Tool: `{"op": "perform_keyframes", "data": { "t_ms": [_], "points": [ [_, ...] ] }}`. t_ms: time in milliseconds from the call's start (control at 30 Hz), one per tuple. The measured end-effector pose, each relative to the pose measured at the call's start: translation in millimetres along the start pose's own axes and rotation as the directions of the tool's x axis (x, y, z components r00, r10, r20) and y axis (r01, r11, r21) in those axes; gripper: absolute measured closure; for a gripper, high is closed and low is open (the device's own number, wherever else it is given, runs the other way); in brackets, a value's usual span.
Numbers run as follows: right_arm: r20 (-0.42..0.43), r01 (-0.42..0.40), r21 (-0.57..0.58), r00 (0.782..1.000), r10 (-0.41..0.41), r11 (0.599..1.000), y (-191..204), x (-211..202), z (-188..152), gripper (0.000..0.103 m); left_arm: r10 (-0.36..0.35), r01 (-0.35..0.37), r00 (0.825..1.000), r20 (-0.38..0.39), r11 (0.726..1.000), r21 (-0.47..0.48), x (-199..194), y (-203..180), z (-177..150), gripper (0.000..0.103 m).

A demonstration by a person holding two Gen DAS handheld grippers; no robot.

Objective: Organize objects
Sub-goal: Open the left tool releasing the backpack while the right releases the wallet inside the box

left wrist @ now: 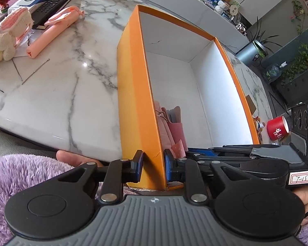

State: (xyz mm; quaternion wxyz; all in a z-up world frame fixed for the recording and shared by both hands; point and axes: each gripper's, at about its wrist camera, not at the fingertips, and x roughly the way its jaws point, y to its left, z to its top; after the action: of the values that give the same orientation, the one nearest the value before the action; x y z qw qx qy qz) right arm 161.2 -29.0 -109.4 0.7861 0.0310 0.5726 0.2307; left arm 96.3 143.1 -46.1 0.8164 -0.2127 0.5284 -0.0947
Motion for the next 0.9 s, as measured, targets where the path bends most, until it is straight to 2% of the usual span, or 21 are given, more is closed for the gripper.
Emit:
{"op": "perform_keyframes", "data": {
  "t_ms": [367,433,467,600,733,900],
  "points": [
    [0.063,-0.02,0.006,0.998,0.019,1.0,-8,-18,0,0.072,-0.02,0.02,0.999,0.039,1.0,0.007,-7,-2,2,0.074],
    [0.063,-0.037,0.016,0.997,0.036,0.999,-9,-18,0,0.085,-0.023,0.022,0.999,0.04,1.0,0.019,-7,-5,3,0.074],
    [0.064,-0.04,0.016,0.997,0.039,0.999,-9,-19,-1,0.085,-0.016,0.015,0.999,0.04,1.0,0.027,-7,-6,3,0.074],
    [0.078,0.016,-0.092,0.997,-0.009,0.996,8,-20,-5,0.086,-0.005,0.004,0.999,0.034,0.999,0.042,-4,-7,3,0.074],
    [0.086,0.087,-0.236,0.994,-0.068,0.968,31,-14,-7,0.087,0.009,-0.011,0.999,0.032,0.997,0.071,-4,-12,3,0.074],
    [0.075,0.058,-0.228,0.996,-0.042,0.972,25,-9,-2,0.087,0.0,-0.002,0.999,0.033,0.998,0.058,-5,-8,3,0.074]
  ]
}}
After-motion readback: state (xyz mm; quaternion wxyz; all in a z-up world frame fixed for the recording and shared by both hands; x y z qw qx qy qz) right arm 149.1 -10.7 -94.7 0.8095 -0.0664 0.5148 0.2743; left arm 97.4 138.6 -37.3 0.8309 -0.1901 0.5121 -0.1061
